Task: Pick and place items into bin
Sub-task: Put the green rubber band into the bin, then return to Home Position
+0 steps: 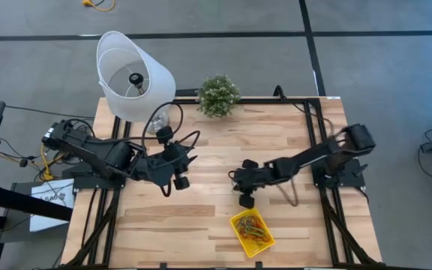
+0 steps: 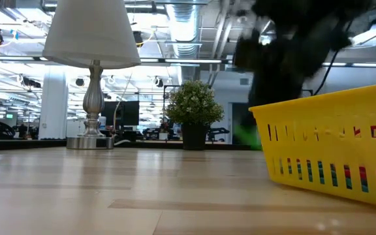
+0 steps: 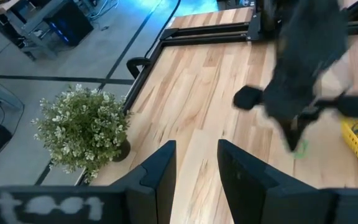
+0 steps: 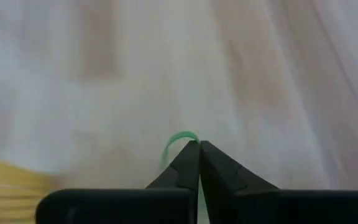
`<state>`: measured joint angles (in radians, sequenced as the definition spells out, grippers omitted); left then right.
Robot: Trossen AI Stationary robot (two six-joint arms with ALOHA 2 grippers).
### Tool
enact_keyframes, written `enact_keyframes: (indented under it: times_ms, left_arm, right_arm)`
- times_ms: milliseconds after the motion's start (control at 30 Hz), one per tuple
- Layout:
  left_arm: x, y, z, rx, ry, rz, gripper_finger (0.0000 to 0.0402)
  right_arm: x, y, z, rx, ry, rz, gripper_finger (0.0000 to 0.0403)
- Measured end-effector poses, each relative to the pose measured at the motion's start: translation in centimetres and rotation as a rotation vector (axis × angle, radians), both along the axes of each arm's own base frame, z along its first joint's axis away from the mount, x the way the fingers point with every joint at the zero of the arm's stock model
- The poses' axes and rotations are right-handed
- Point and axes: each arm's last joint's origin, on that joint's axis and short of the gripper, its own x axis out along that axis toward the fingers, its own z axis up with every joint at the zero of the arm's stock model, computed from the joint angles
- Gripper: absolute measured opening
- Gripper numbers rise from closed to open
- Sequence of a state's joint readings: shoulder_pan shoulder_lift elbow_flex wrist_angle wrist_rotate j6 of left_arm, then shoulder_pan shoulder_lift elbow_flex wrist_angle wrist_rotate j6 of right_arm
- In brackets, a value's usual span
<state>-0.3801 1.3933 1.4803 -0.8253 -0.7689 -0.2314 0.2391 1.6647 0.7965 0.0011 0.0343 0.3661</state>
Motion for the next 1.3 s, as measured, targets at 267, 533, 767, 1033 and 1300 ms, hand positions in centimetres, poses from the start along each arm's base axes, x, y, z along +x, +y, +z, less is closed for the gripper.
enact_keyframes:
  times_ms: [267, 533, 767, 1033, 1300]
  left_arm:
    - [0.0, -0.2, 0.0, -0.025, -0.008, -0.002, 0.0109]
    - [0.0, -0.3, 0.0, -0.067, -0.010, -0.026, 0.0109]
    - [0.0, -0.3, 0.0, -0.084, -0.021, -0.014, 0.0109]
    - [0.0, -0.3, 0.0, -0.098, -0.029, -0.004, 0.0109]
    - [0.0, -0.3, 0.0, -0.082, -0.021, -0.011, 0.0109]
  right_arm:
    - [-4.6, 4.8, 9.3, 0.139, -0.309, 0.181, 0.0001]
    - [-7.5, 10.9, 7.1, 0.171, -0.217, 0.133, 0.0001]
    - [-6.3, 13.3, 3.0, 0.213, -0.144, 0.156, 0.0000]
    - [-5.9, 13.1, 1.6, 0.276, -0.025, 0.187, 0.0041]
    - [-5.9, 12.7, 2.9, 0.293, -0.051, 0.202, 0.0087]
